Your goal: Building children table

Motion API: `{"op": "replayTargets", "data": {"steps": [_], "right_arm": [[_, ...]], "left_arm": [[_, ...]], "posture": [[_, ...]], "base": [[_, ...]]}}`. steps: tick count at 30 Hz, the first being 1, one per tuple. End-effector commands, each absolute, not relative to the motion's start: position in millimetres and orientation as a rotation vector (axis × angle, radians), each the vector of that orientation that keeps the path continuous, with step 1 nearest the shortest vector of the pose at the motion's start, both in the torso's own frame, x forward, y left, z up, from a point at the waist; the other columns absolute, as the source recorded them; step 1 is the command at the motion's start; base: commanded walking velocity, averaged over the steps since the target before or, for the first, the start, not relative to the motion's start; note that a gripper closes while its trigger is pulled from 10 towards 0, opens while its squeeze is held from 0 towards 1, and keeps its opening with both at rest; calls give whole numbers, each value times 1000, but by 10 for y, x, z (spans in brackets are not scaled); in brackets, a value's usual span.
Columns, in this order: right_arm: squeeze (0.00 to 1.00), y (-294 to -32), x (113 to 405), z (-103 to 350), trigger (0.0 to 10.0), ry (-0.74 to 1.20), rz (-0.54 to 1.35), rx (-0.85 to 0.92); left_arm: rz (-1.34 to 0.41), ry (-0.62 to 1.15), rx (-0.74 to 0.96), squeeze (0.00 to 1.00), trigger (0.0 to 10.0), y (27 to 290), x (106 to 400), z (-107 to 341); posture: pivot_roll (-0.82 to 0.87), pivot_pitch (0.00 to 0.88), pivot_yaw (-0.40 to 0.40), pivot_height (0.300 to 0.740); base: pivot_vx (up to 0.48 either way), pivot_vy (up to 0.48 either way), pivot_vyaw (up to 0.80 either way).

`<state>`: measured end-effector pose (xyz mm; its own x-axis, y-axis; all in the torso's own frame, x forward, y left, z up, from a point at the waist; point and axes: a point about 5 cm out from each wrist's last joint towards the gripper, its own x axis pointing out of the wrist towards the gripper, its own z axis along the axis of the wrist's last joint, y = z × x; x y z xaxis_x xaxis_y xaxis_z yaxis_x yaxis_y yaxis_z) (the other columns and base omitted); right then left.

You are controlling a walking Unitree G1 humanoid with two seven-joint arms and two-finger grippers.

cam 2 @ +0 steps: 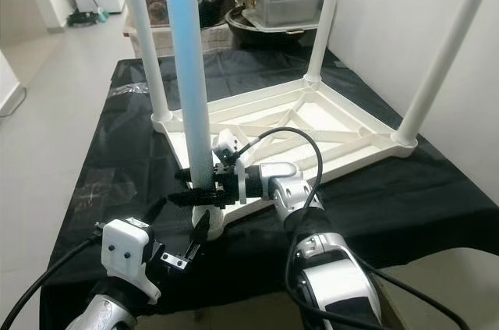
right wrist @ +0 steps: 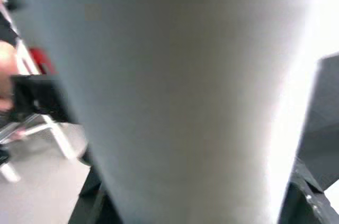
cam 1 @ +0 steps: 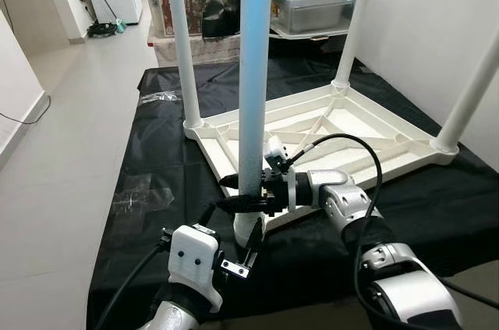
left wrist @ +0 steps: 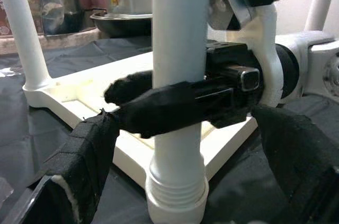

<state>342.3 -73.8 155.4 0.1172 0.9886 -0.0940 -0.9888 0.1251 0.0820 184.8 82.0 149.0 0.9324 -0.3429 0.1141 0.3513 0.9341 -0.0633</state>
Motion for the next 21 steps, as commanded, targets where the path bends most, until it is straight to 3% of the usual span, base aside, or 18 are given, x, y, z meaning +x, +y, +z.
{"op": "replayTargets", "data": {"steps": [1, 3, 4, 6, 8, 10, 11, 12, 13, 14, 17, 18, 21], "right_arm": [[0, -719, 3399, 1401, 0, 201, 1396, 20], [0, -828, 3532, 1325, 0, 175, 1048, -9], [0, -828, 3532, 1325, 0, 175, 1048, -9], [0, -1012, 3648, 1276, 0, 175, 719, -101], [0, -1012, 3648, 1276, 0, 175, 719, -101], [0, -1359, 3710, 1306, 0, 143, 278, -103], [0, -1359, 3710, 1306, 0, 143, 278, -103], [0, -1537, 3638, 1360, 0, 108, 31, -70], [0, -1537, 3638, 1360, 0, 108, 31, -70], [0, -1707, 3452, 1399, 0, 89, -227, -15], [0, -1683, 3385, 1397, 0, 94, -265, 10], [0, -1491, 3323, 1369, 0, 107, -260, 42], [0, -1339, 3327, 1345, 0, 109, -208, 54]], "left_arm": [[-354, -106, -86, 0, 10000, 825, 1846, 1517], [-353, -105, -84, 0, 10000, 832, 1855, 1512], [-353, -105, -84, 0, 10000, 832, 1855, 1512], [-353, -103, -83, 0, 10000, 835, 1856, 1506], [-353, -103, -83, 0, 10000, 835, 1856, 1506], [-352, -101, -81, 0, 10000, 841, 1856, 1497], [-352, -101, -81, 0, 10000, 841, 1856, 1497], [-352, -100, -82, 0, 10000, 845, 1855, 1497], [-352, -100, -82, 0, 10000, 845, 1855, 1497], [-355, -99, -83, 0, 10000, 841, 1854, 1498], [-357, -99, -84, 0, 10000, 835, 1853, 1497], [-361, -99, -85, 0, 10000, 821, 1854, 1497], [-361, -98, -86, 0, 10000, 817, 1857, 1496]], "posture": [[108, 0, -21, 740], [96, 0, -14, 740], [96, 0, -14, 740], [96, 0, -14, 740], [96, 0, -14, 740], [88, 0, -16, 740], [88, 0, -16, 740], [83, 0, -8, 740], [83, 0, -8, 740], [83, 0, -8, 740], [83, 0, -8, 740], [79, 0, -7, 740], [79, 0, -7, 740]], "base": [[0, 0, 0], [0, 0, 0], [0, 0, 0], [0, 0, 0], [0, 0, 0], [0, 0, 0], [0, 0, 0], [0, 0, 0], [0, 0, 0], [0, 0, 0], [0, 0, 0], [0, 0, 0], [0, 0, 0]]}}
